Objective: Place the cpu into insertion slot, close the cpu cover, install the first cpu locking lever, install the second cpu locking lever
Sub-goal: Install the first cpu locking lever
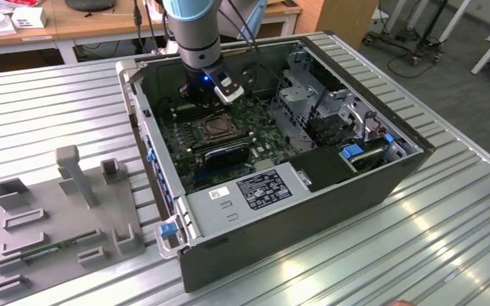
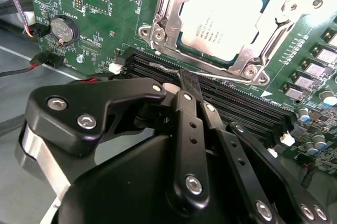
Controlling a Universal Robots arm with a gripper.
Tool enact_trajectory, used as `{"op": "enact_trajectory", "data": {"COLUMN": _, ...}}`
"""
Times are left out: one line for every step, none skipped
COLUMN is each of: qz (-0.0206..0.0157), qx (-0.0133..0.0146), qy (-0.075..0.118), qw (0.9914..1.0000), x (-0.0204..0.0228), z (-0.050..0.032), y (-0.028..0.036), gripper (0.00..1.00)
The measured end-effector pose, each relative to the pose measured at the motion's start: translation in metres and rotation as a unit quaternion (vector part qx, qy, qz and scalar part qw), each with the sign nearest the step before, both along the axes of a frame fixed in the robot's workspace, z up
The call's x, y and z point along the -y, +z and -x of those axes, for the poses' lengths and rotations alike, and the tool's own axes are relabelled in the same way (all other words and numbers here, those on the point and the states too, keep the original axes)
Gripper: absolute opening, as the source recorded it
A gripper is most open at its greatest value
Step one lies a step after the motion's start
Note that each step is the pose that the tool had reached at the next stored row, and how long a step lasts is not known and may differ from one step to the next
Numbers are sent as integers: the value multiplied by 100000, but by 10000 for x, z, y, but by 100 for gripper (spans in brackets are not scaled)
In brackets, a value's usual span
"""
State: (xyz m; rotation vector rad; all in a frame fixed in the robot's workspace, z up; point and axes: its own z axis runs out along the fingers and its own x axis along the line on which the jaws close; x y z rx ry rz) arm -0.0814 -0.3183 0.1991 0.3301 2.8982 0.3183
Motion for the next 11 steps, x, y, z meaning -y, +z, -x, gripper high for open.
{"op": "enact_trajectory", "data": {"qz": -1, "qx": -2, "qy": 0, "qw": 100000, "x": 0, "z": 0, "y": -5, "gripper": 11}}
{"op": "enact_trajectory", "data": {"qz": 0, "qx": -1, "qy": -1, "qw": 100000, "x": 0, "z": 0, "y": -10, "gripper": 11}}
{"op": "enact_trajectory", "data": {"qz": 1, "qx": -3, "qy": -2, "qw": 100000, "x": 0, "z": 0, "y": -16, "gripper": 11}}
{"op": "enact_trajectory", "data": {"qz": 0, "qx": -2, "qy": 0, "qw": 100000, "x": 0, "z": 0, "y": -22, "gripper": 11}}
{"op": "enact_trajectory", "data": {"qz": 4, "qx": -3, "qy": 1, "qw": 100000, "x": 0, "z": 0, "y": -28, "gripper": 11}}
{"op": "enact_trajectory", "data": {"qz": 5, "qx": -3, "qy": -1, "qw": 100000, "x": 0, "z": 0, "y": -34, "gripper": 11}}
{"op": "enact_trajectory", "data": {"qz": 25, "qx": -2, "qy": -1, "qw": 100000, "x": 0, "z": 0, "y": -39, "gripper": 11}}
{"op": "enact_trajectory", "data": {"qz": 114, "qx": -6, "qy": 4, "qw": 100000, "x": 0, "z": 0, "y": -42, "gripper": 11}}
{"op": "enact_trajectory", "data": {"qz": 203, "qx": -5, "qy": 1, "qw": 100000, "x": 0, "z": 0, "y": -46, "gripper": 11}}
{"op": "enact_trajectory", "data": {"qz": 279, "qx": 3, "qy": 0, "qw": 100000, "x": 0, "z": 0, "y": -50, "gripper": 11}}
{"op": "enact_trajectory", "data": {"qz": 365, "qx": 1, "qy": 1, "qw": 99999, "x": 0, "z": 0, "y": -54, "gripper": 11}}
